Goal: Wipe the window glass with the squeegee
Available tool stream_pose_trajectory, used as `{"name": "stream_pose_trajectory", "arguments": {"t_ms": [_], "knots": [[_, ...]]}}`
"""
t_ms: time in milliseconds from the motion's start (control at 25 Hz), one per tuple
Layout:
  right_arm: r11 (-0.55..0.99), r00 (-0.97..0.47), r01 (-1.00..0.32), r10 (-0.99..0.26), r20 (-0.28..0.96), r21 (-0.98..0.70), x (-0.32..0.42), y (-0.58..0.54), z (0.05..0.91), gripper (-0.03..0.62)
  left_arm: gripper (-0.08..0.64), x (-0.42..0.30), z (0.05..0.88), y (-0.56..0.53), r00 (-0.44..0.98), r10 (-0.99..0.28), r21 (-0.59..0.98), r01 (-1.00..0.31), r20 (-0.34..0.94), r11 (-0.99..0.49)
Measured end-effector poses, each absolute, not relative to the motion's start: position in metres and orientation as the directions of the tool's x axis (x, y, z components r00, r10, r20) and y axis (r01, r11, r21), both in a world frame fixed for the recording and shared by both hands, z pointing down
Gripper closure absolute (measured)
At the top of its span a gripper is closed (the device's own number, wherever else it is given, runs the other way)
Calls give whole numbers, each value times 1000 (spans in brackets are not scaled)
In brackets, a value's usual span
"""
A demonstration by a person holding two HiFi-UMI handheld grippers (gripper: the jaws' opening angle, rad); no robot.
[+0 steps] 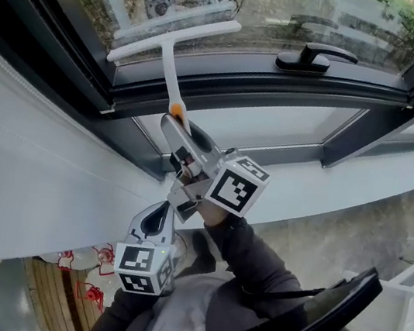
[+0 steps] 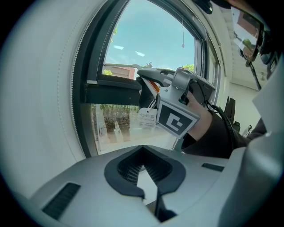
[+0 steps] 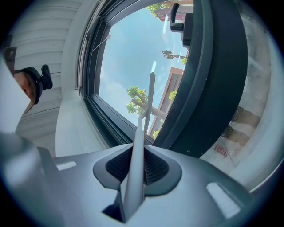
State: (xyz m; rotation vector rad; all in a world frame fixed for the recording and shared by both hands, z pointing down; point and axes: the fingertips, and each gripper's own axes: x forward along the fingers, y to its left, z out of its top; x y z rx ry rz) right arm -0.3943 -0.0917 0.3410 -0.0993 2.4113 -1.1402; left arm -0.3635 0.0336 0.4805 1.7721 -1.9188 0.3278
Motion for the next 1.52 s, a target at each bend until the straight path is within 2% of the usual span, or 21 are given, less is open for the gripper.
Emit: {"name": "stream_pose_trajectory", "arguments": {"t_ms": [640, 1520], "knots": [[612, -899, 125, -263, -350, -781, -382, -90, 369, 528, 561, -350, 491, 39, -21, -845, 160, -979, 534, 125], [510, -879, 268, -217, -424, -818, -365, -85, 388, 528, 561, -341, 496, 48, -80, -827, 127, -975, 557, 181]]}}
